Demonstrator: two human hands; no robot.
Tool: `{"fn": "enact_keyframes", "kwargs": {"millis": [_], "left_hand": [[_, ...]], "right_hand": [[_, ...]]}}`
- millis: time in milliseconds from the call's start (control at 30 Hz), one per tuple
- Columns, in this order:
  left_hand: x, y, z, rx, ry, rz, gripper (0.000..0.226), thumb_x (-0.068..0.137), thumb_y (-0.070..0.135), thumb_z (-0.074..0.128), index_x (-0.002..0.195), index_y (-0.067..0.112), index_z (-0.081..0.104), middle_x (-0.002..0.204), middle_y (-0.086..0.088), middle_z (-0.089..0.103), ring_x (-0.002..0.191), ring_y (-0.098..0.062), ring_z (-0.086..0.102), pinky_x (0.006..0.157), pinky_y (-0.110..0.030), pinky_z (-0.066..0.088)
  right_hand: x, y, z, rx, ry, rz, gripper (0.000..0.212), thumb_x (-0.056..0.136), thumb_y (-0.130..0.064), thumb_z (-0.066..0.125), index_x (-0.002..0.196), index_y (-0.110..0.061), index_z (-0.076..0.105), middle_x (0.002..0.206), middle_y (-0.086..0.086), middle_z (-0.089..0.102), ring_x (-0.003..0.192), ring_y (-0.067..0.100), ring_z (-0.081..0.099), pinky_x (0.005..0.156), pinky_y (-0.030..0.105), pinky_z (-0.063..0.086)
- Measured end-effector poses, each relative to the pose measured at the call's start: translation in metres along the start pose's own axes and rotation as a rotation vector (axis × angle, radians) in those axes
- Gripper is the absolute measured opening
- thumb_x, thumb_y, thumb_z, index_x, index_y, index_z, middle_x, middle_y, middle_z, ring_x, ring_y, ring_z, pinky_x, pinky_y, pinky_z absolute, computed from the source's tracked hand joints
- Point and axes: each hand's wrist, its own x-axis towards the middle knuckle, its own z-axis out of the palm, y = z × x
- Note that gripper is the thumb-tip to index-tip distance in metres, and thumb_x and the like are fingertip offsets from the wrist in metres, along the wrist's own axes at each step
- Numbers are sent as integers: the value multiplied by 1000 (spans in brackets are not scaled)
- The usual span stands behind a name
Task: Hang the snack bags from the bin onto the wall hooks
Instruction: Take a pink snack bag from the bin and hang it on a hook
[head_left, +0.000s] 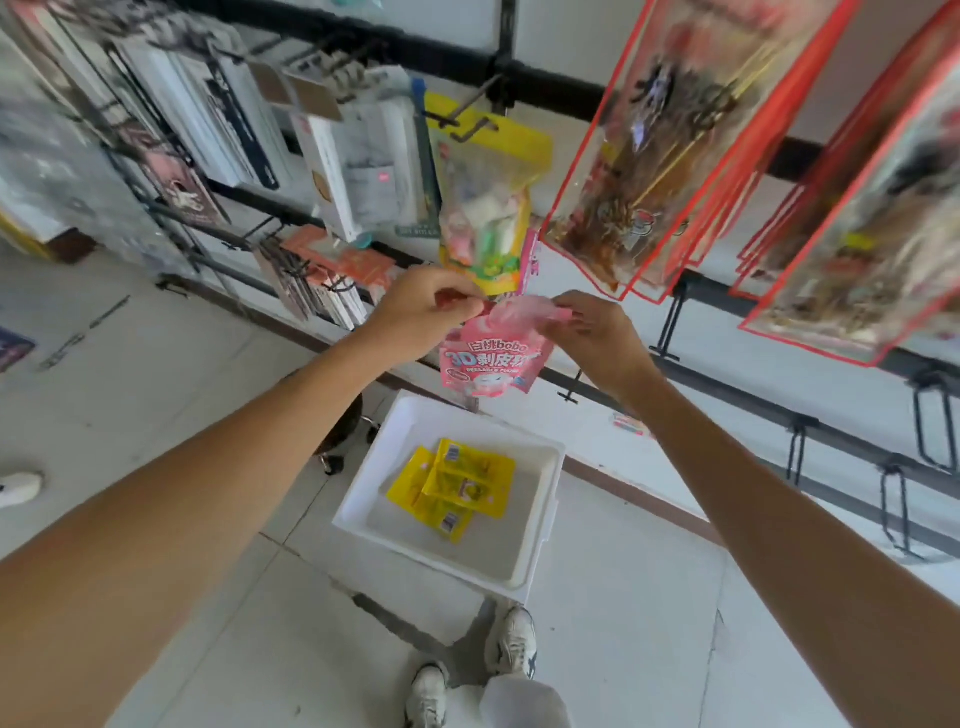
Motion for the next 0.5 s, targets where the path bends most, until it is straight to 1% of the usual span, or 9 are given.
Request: {"fn": "enact_keyframes", "kwargs": {"millis": [33, 100, 167, 200, 267, 333, 367, 433, 500], "left_hand": [[-2, 11, -4, 10, -5, 29, 13, 91, 12, 65, 102, 16, 72, 87, 13, 65, 77, 13, 56, 67, -3, 37], [-5, 35, -13, 33, -3, 96, 13, 90, 11, 66, 101, 13, 73, 89, 7, 67, 81, 4, 57, 69, -2, 38], [-7, 56, -22, 45, -1, 154, 11, 90, 11, 66, 97, 16, 73, 88, 6, 67, 81, 0, 57, 69, -5, 39], [-8, 67, -28, 55, -1, 181, 11, 91, 11, 65, 95, 19, 72, 87, 8, 67, 81, 0, 57, 70, -8, 40], [-12, 89, -39, 73, 0, 236, 10, 91, 12, 65, 92, 21, 70, 88, 10, 66, 82, 2, 57, 73, -13, 42], [-15, 113, -49, 84, 8, 301, 7, 91, 12, 65, 93, 13, 72, 90, 6, 68, 82, 3, 58, 74, -14, 43], [-16, 125, -54, 88, 17, 331, 8, 90, 12, 66, 93, 11, 73, 90, 4, 68, 79, 5, 57, 72, -13, 42], [-18, 152, -63, 83, 29, 384, 6, 89, 12, 67, 91, 16, 72, 85, 7, 67, 72, 8, 55, 68, -8, 41], [-21, 177, -69, 77, 30, 440, 9, 88, 14, 69, 90, 22, 72, 81, 10, 68, 70, 6, 57, 66, -9, 43]], "right_hand": [[-3, -13, -6, -28, 42, -31, 5, 89, -17, 68, 94, -17, 68, 85, -6, 66, 79, 11, 61, 74, 22, 50], [-10, -39, -20, -94, 111, -104, 7, 90, -18, 67, 95, -15, 71, 85, -9, 66, 76, 4, 59, 71, 18, 47], [-19, -62, -34, -206, 143, -183, 13, 93, -22, 64, 97, -12, 72, 87, -5, 69, 74, 4, 58, 70, 16, 44], [-24, -73, -41, -272, 145, -217, 16, 95, -25, 62, 99, -12, 71, 88, -2, 71, 75, 6, 59, 69, 18, 45], [-33, -94, -55, -379, 164, -257, 20, 96, -27, 59, 97, -11, 70, 86, 1, 71, 74, 14, 61, 67, 29, 48], [-41, -115, -69, -426, 223, -264, 20, 95, -27, 60, 92, -9, 69, 79, 4, 70, 69, 22, 61, 64, 36, 49], [-45, -126, -77, -429, 256, -259, 19, 94, -26, 61, 88, -10, 69, 76, 5, 69, 68, 25, 62, 64, 37, 49], [-56, -147, -96, -410, 319, -257, 14, 93, -26, 63, 85, -16, 69, 72, -1, 67, 66, 19, 62, 61, 34, 50], [-67, -168, -115, -415, 370, -270, 12, 93, -27, 64, 84, -22, 69, 69, -9, 65, 62, 11, 60, 58, 28, 46]]}}
